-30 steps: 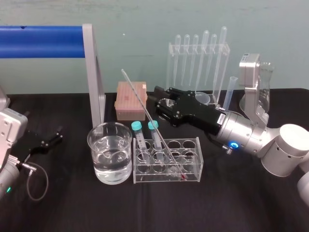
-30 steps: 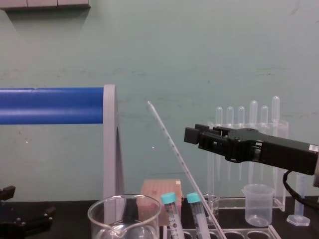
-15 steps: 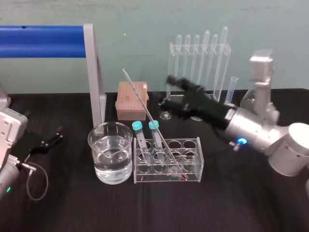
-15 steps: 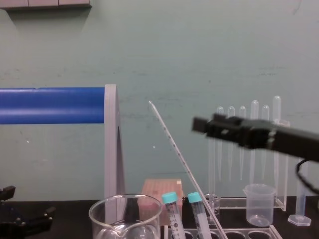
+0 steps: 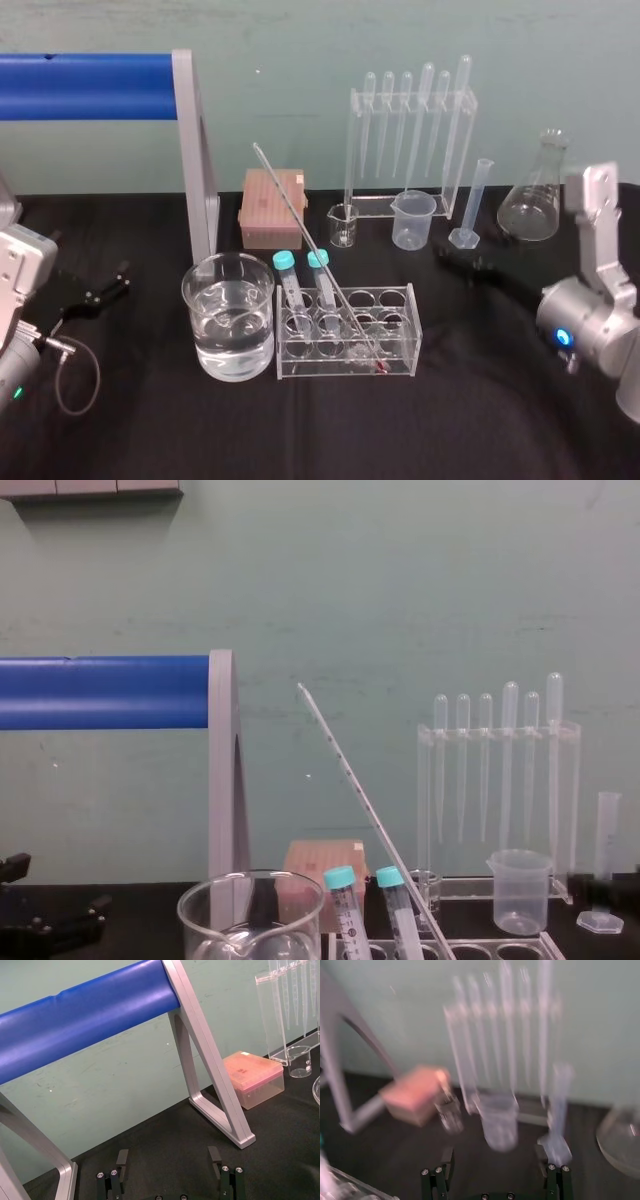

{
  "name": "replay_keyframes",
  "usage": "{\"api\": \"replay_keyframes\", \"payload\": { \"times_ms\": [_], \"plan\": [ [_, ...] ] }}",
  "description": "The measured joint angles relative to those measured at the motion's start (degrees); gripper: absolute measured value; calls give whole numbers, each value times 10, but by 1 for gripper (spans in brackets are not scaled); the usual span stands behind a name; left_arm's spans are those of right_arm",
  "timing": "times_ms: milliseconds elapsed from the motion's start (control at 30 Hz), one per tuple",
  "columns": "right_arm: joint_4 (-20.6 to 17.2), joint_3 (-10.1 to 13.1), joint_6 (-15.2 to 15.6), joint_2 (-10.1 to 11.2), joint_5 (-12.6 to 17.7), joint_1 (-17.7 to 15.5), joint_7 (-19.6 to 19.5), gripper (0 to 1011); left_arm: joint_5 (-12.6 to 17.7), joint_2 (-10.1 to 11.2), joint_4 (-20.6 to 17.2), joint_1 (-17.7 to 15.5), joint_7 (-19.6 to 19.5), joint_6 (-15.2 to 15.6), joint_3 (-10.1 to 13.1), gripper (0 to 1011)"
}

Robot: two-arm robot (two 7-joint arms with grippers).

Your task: Hold the thermometer with one hand and immerse one end into the beaker, then reinsert it into the test tube rack.

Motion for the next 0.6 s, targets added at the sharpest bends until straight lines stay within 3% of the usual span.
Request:
{"api": "replay_keyframes", "payload": {
  "times_ms": [200, 600],
  "plan": [
    [19, -6, 18, -7, -21, -7, -22, 1003, 0, 0, 0, 0, 0, 0, 0, 1008],
    [15, -4, 16, -5, -17, -6, -19, 1003, 0, 0, 0, 0, 0, 0, 0, 1008]
  ]
}}
